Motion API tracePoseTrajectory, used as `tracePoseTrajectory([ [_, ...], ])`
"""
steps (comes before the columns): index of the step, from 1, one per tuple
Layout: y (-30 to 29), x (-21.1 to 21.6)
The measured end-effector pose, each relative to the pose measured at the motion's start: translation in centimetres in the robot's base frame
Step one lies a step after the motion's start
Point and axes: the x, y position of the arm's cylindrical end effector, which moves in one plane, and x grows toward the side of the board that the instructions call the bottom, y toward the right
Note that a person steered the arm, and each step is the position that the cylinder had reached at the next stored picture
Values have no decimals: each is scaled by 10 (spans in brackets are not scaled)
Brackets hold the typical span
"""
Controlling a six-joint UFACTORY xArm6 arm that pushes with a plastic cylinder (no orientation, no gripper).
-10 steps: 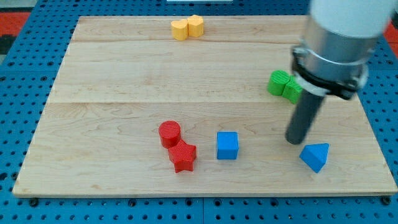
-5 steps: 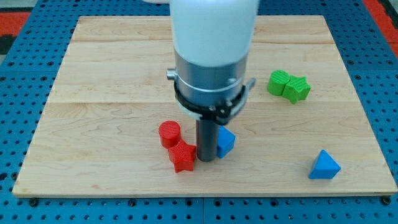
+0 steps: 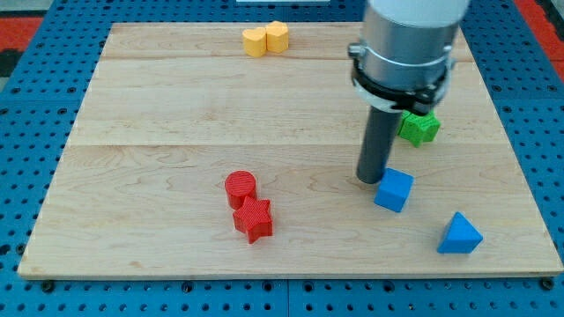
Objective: Push the blue blocks towards the bottom right
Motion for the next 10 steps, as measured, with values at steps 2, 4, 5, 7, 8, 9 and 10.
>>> tracePoseTrajectory([
  [2, 24, 21],
  [4, 24, 21],
  [5, 21, 3],
  [7, 22, -48],
  [8, 22, -48],
  [9, 22, -48],
  [10, 13, -49],
])
